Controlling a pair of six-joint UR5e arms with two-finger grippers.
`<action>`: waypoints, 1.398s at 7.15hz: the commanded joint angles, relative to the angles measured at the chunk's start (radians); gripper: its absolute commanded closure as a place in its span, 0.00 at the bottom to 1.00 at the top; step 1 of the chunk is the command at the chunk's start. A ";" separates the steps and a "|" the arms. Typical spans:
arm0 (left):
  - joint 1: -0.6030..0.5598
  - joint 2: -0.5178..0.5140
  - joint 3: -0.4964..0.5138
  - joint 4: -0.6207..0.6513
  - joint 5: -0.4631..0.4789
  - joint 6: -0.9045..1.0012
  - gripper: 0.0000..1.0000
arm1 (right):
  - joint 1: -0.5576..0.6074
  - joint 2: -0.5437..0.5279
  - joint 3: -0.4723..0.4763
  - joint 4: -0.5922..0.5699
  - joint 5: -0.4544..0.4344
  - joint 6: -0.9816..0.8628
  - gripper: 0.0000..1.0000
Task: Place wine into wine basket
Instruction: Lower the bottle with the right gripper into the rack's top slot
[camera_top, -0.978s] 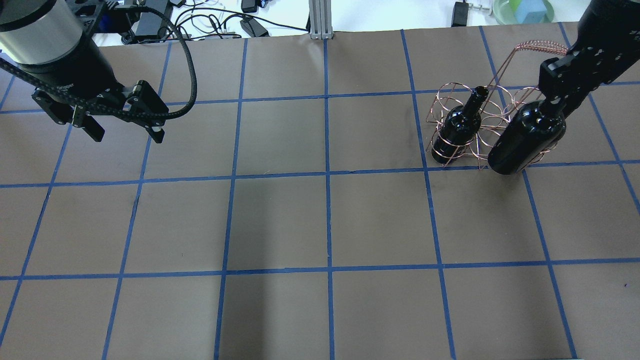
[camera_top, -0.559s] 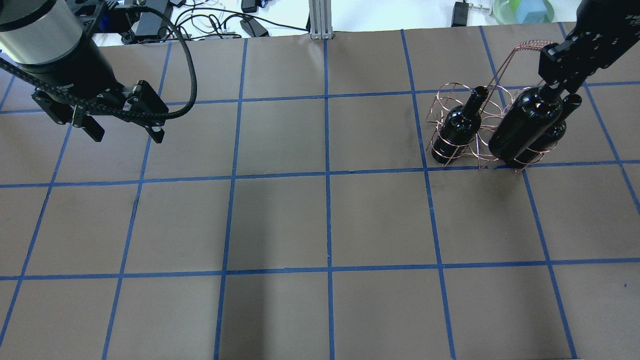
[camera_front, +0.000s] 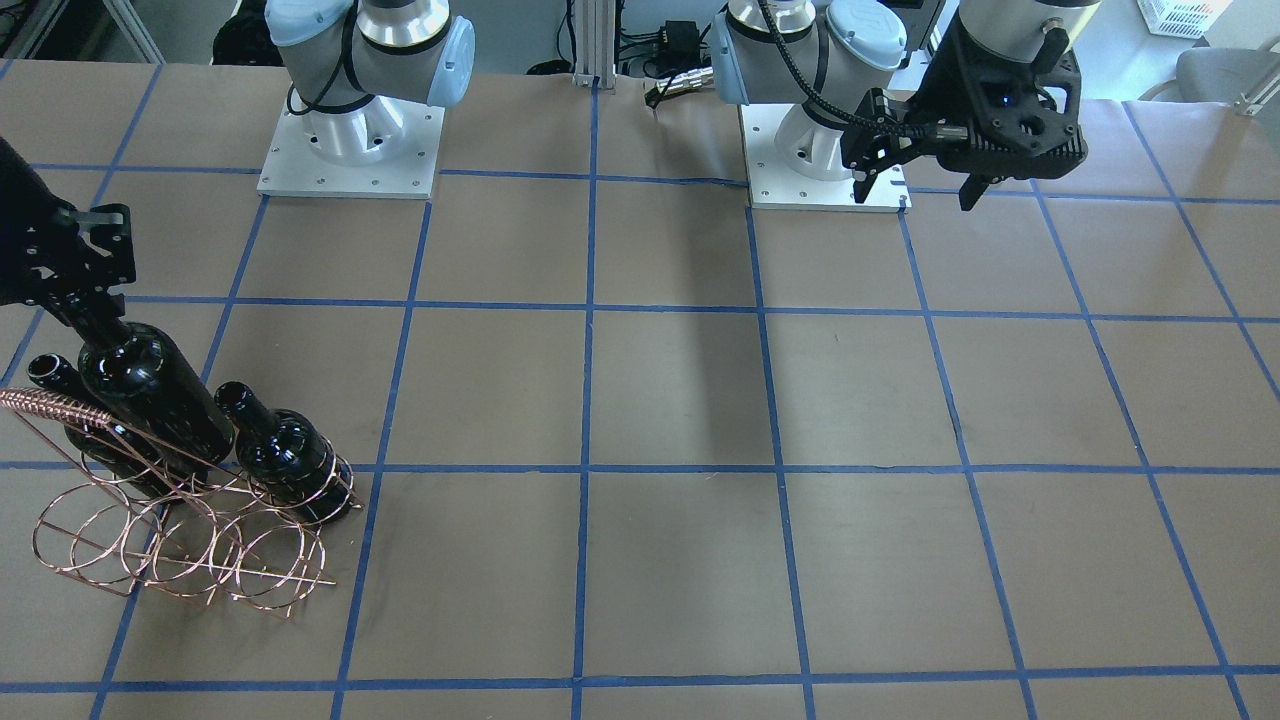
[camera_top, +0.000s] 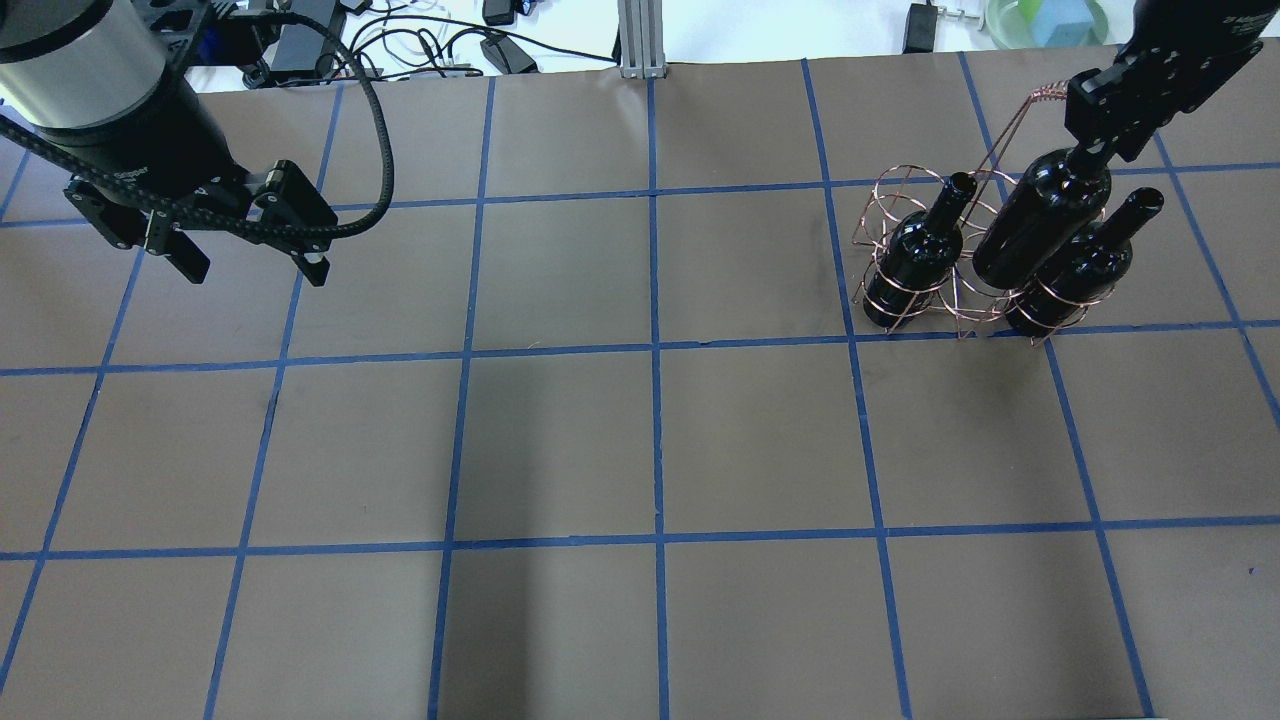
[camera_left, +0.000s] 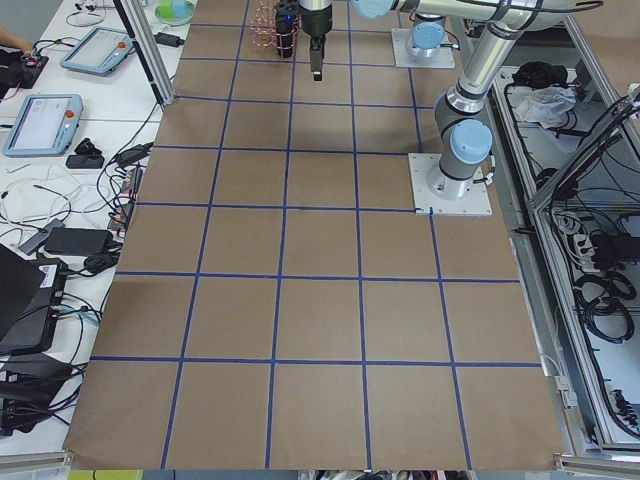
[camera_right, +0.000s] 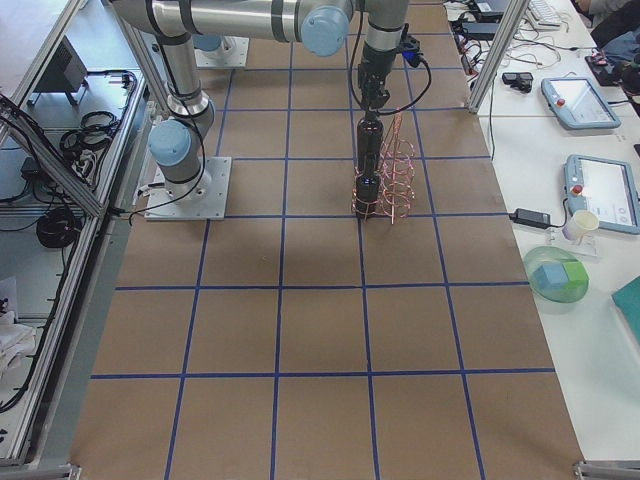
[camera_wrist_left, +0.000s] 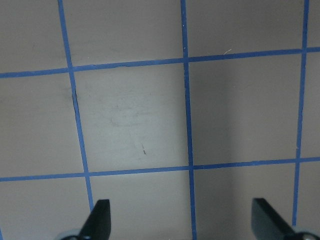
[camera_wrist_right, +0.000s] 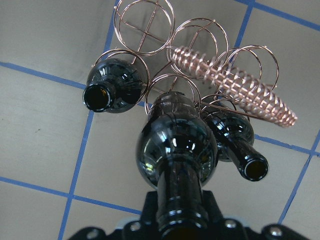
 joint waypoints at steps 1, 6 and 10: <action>0.000 0.000 0.000 0.000 0.000 0.000 0.00 | 0.001 0.021 -0.020 -0.007 0.001 -0.002 1.00; 0.000 0.000 0.000 0.000 0.000 0.000 0.00 | 0.003 0.052 -0.022 -0.029 0.013 -0.004 1.00; 0.000 0.000 0.000 0.000 0.000 0.000 0.00 | 0.003 0.052 -0.022 0.011 0.004 -0.004 1.00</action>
